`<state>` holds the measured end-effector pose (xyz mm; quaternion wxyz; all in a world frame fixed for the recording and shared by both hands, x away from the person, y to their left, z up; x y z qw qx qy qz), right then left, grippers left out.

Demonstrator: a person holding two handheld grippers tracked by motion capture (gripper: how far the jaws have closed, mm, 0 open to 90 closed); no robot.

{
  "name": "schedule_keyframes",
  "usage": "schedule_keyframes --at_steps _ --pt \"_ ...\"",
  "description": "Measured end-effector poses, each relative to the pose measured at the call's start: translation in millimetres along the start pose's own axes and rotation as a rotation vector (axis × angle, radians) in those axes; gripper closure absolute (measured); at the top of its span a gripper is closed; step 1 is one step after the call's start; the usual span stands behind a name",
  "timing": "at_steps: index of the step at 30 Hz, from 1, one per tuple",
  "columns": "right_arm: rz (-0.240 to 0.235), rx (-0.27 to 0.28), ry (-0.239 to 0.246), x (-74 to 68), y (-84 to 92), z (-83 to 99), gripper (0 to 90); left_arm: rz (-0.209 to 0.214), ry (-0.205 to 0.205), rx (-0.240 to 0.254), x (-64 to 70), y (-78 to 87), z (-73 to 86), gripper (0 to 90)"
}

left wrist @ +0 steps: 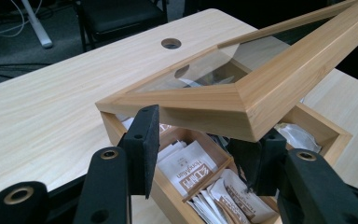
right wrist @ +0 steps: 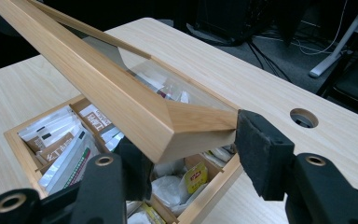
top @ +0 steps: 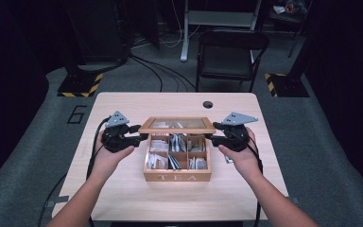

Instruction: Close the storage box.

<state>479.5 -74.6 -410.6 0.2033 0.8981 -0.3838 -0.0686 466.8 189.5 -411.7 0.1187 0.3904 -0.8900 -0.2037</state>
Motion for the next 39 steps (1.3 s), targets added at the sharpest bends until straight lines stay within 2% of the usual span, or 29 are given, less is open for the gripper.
schedule_keyframes --at_steps 1,8,16,23,25,26,28,29,31,39 --pt "0.003 0.002 -0.009 -0.8 -0.5 0.4 47.6 0.000 -0.001 -0.001 0.6 0.1 1.1 53.3" --pt "0.002 -0.028 0.017 -4.0 1.3 7.3 47.2 0.008 0.001 -0.007 3.1 1.4 8.2 53.6" --pt "-0.011 -0.054 0.022 -7.3 1.5 15.6 45.1 0.023 0.023 -0.004 7.0 1.7 18.0 53.7" --pt "-0.017 -0.046 0.032 -9.8 0.9 24.4 43.9 0.022 0.022 -0.017 10.4 1.3 27.2 53.7" --pt "-0.009 -0.051 0.010 -11.8 1.2 27.5 43.8 0.025 0.017 -0.025 11.2 1.4 30.2 53.8" --pt "-0.011 -0.051 0.022 -11.7 1.4 28.9 43.8 0.026 0.023 -0.025 11.9 1.2 31.6 53.8" --pt "-0.004 -0.057 0.001 -13.9 2.1 31.9 43.9 0.026 0.016 -0.027 12.3 1.1 34.4 53.8" --pt "-0.007 -0.054 0.009 -13.9 2.2 33.2 44.0 0.026 0.023 -0.025 13.1 0.9 35.9 53.8" --pt "-0.012 -0.059 -0.020 -16.2 3.4 36.5 44.5 0.032 0.028 -0.023 14.3 1.1 38.7 53.8" --pt "-0.023 -0.060 -0.020 -22.5 7.4 46.0 45.2 0.044 0.024 -0.036 19.4 1.8 48.7 54.1"
Point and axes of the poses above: each handheld gripper's, and its own axes: y roughly backward along the jaws, z roughly out of its underside, x roughly to its right, the point moved 9 cm from there along -y, roughly forward along the jaws, and after that the axes turned 4 degrees about x, right-handed, at the moved point
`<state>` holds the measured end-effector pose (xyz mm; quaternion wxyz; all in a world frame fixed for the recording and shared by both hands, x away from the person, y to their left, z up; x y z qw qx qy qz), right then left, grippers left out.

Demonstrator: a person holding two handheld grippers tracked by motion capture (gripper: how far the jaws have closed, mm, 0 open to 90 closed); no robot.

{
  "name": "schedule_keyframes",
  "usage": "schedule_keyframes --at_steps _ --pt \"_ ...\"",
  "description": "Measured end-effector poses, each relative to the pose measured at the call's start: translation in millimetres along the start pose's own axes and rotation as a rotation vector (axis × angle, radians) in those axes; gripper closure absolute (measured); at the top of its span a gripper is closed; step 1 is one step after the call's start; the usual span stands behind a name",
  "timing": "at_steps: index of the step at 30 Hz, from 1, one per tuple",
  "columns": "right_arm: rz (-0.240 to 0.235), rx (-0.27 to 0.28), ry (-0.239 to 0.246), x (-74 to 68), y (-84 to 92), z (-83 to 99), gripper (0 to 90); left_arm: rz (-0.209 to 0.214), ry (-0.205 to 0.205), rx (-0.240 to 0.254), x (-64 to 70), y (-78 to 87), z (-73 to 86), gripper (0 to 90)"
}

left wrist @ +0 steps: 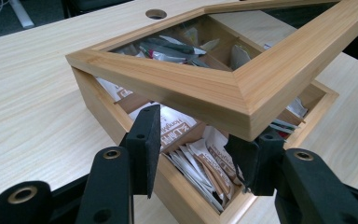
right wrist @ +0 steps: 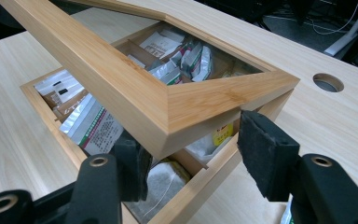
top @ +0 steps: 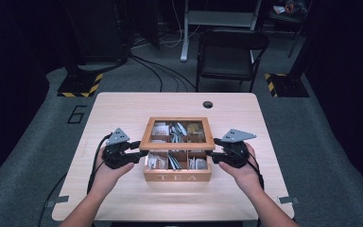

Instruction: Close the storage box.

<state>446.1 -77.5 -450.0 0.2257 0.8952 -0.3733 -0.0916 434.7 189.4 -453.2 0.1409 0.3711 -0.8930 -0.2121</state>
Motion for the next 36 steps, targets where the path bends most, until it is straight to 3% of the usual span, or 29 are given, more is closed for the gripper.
schedule_keyframes --at_steps 5,18,23,36 --pt "0.003 0.004 -0.029 -4.5 0.0 8.5 45.3 0.009 -0.019 -0.018 3.9 0.2 7.3 53.9" --pt "0.028 -0.020 -0.030 -11.6 -1.9 22.3 45.0 0.032 0.009 -0.015 11.6 1.4 19.6 52.3" --pt "0.012 -0.020 -0.054 -14.8 -3.3 27.7 45.9 0.031 0.002 -0.019 13.1 1.0 24.4 52.4" --pt "0.001 -0.030 -0.062 -23.4 -4.4 43.4 45.8 0.044 0.015 -0.025 18.1 0.0 40.4 52.4"
Point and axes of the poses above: each handheld gripper's, and its own axes: y roughly backward along the jaws, z roughly out of its underside, x roughly to its right, the point moved 9 cm from there along -y, roughly forward along the jaws, and after that the axes turned 4 degrees about x, right-handed, at the moved point
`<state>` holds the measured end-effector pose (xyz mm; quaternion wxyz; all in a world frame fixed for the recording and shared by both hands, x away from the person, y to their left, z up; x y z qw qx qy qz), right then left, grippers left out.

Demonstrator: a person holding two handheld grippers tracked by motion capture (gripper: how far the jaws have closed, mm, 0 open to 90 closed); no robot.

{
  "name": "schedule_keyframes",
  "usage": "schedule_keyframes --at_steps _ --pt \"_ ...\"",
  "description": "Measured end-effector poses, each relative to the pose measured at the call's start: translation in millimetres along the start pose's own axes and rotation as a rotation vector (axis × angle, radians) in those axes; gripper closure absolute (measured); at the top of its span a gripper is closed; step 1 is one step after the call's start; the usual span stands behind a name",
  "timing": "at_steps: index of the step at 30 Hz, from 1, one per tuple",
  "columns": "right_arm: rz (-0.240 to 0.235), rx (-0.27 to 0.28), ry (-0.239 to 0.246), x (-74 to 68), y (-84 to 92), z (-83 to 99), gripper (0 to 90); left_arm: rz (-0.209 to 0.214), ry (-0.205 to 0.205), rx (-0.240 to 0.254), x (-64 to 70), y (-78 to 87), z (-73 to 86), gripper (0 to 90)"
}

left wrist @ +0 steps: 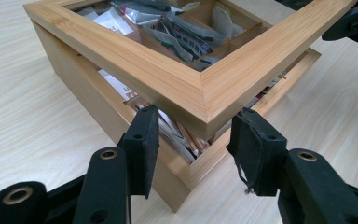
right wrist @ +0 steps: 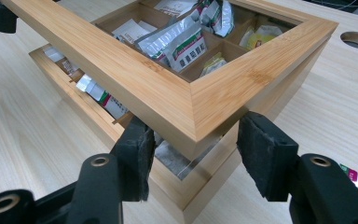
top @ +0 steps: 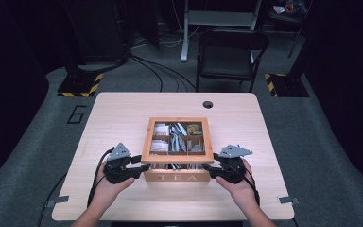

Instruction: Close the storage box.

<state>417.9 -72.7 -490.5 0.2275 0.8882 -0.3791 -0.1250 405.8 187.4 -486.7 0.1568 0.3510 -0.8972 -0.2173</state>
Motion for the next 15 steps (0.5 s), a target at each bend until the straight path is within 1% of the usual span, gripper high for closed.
schedule_keyframes --at_steps 3,6,7,9,11,14,15 --pt "-0.002 0.003 -0.011 -0.8 0.1 2.4 45.8 0.000 -0.005 -0.006 0.1 0.3 2.1 52.4" --pt "-0.005 0.004 0.001 -0.9 0.0 3.7 45.8 -0.008 -0.001 0.004 0.3 -0.4 2.7 52.3" --pt "0.001 0.006 -0.002 -1.1 0.0 3.8 45.7 -0.002 -0.001 -0.003 0.7 0.4 3.5 52.3" --pt "0.006 0.003 -0.003 -1.6 1.0 4.4 45.5 0.003 0.005 -0.001 1.2 0.5 4.3 52.3" --pt "0.006 0.004 0.014 -1.3 1.9 5.2 45.5 0.005 0.007 -0.004 1.3 0.8 5.6 52.3" --pt "0.007 0.001 0.003 -2.2 2.9 7.6 45.5 0.004 0.004 -0.010 1.8 -0.2 8.5 52.4" --pt "0.009 -0.002 0.005 -2.3 3.1 8.7 45.5 -0.002 0.008 -0.003 2.0 -1.1 8.7 52.4"
Point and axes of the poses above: each handheld gripper's, and its own axes: y roughly backward along the jaws, z roughly out of its underside, x roughly to its right, the point moved 9 cm from there along -y, roughly forward along the jaws, and after that the axes turned 4 degrees about x, right-handed, at the moved point
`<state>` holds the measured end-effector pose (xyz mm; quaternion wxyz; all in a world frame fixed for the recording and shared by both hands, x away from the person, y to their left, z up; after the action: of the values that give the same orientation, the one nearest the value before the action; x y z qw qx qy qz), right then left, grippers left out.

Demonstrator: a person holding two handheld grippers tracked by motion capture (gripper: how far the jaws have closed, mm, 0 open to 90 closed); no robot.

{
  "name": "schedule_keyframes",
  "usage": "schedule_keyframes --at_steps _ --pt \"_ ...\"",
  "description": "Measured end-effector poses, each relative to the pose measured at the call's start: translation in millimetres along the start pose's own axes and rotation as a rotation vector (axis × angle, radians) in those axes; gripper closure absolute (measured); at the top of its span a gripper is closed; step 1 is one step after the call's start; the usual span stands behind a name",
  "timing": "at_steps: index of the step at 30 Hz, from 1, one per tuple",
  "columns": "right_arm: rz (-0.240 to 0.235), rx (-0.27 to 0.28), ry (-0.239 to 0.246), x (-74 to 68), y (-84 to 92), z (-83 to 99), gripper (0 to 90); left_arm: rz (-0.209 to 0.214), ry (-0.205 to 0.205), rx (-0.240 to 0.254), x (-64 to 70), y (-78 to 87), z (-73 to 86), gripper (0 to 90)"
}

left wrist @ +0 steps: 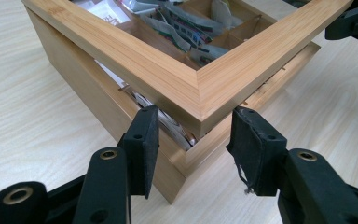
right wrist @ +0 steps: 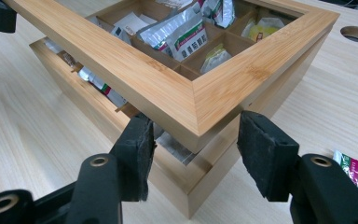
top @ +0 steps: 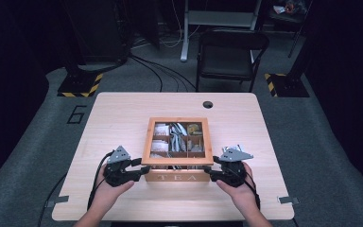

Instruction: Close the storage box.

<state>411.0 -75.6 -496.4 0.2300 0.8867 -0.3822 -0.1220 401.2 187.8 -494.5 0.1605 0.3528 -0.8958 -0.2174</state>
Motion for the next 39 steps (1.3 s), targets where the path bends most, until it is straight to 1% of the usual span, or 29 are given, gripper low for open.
schedule_keyframes --at_steps 3,5,6,8,11,14,15,17,18,20,21,22,23,24,25,28,31,33,34,35,36,39 --pt "0.006 -0.009 0.005 -0.6 -0.4 2.3 45.5 0.010 0.007 -0.011 1.0 -0.1 2.8 52.3" --pt "0.004 -0.014 0.016 -0.8 -1.4 4.0 45.4 0.008 0.009 -0.013 1.3 -1.1 4.0 52.3" --pt "0.007 -0.016 0.011 -0.9 -1.5 4.6 45.5 0.007 0.007 -0.018 1.3 -1.3 4.6 52.2" --pt "-0.005 -0.019 0.011 -1.2 -2.9 5.2 45.3 0.000 0.007 -0.013 1.1 -2.1 4.7 52.1" --pt "-0.007 -0.022 -0.006 -2.0 -3.7 5.4 44.9 0.004 0.006 -0.017 1.1 -1.6 5.4 51.9" --pt "-0.018 -0.022 -0.006 -2.0 -3.2 7.0 44.5 0.010 0.014 -0.032 0.7 -1.0 7.1 51.8" --pt "-0.019 -0.031 -0.017 -2.5 -2.4 8.0 44.4 0.005 0.015 -0.022 -0.5 -0.2 6.3 50.6" --pt "-0.027 -0.050 -0.014 -2.5 -2.7 10.5 43.9 0.022 0.031 0.006 -0.2 3.8 2.1 50.5" --pt "-0.032 -0.067 -0.011 -2.9 -3.8 13.2 43.9 0.023 0.030 0.010 -0.4 6.2 0.4 50.5" --pt "-0.026 -0.097 0.013 -3.4 -5.9 18.8 43.2 0.014 0.026 0.012 -1.7 8.3 -0.3 50.3" --pt "-0.020 -0.108 0.012 -3.8 -5.1 20.8 42.8 0.014 0.032 0.008 -2.3 8.5 0.5 50.3" --pt "-0.023 -0.082 0.007 -3.8 -3.5 18.5 43.4 0.008 0.037 0.003 -3.3 8.4 1.7 50.2" --pt "-0.037 -0.053 -0.012 -3.7 1.2 13.9 43.5 0.006 0.041 0.000 -4.5 7.9 2.5 49.8" --pt "-0.038 -0.021 -0.029 -1.9 6.2 8.5 43.6 0.002 0.042 0.002 -5.4 7.3 2.6 49.5" --pt "-0.036 -0.007 -0.040 -0.3 9.1 6.0 43.5 0.002 0.043 0.001 -6.5 7.0 2.9 49.2" --pt "-0.022 0.008 -0.059 7.5 13.6 3.8 43.4 -0.003 0.049 0.000 -8.2 5.4 3.7 48.5" --pt "-0.011 0.005 -0.076 13.4 12.8 6.9 43.2 -0.010 0.049 -0.006 -10.6 4.3 5.0 47.2" --pt "-0.010 0.007 -0.073 14.2 12.7 7.0 43.2 -0.014 0.047 -0.010 -11.6 3.8 5.6 46.9" --pt "-0.004 0.015 -0.080 14.9 13.9 5.9 43.0 -0.019 0.048 -0.008 -13.1 3.8 5.5 46.0" --pt "-0.002 0.020 -0.071 15.9 14.1 5.3 43.0 -0.023 0.048 -0.004 -14.0 3.6 5.3 45.7" --pt "0.001 0.023 -0.074 16.1 14.4 5.0 42.9 -0.025 0.048 -0.006 -15.2 4.1 5.4 45.4" --pt "0.015 0.019 -0.071 19.4 14.4 6.1 42.7 -0.033 0.057 -0.002 -18.6 5.5 5.4 43.7"
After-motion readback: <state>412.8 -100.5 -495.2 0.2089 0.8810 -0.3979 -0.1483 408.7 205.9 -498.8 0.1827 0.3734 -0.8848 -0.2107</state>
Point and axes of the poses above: each handheld gripper's, and its own axes: y roughly backward along the jaws, z roughly out of its underside, x roughly to its right, the point moved 9 cm from there along -y, roughly forward along the jaws, and after that the axes turned 4 degrees about x, right-handed, at the moved point
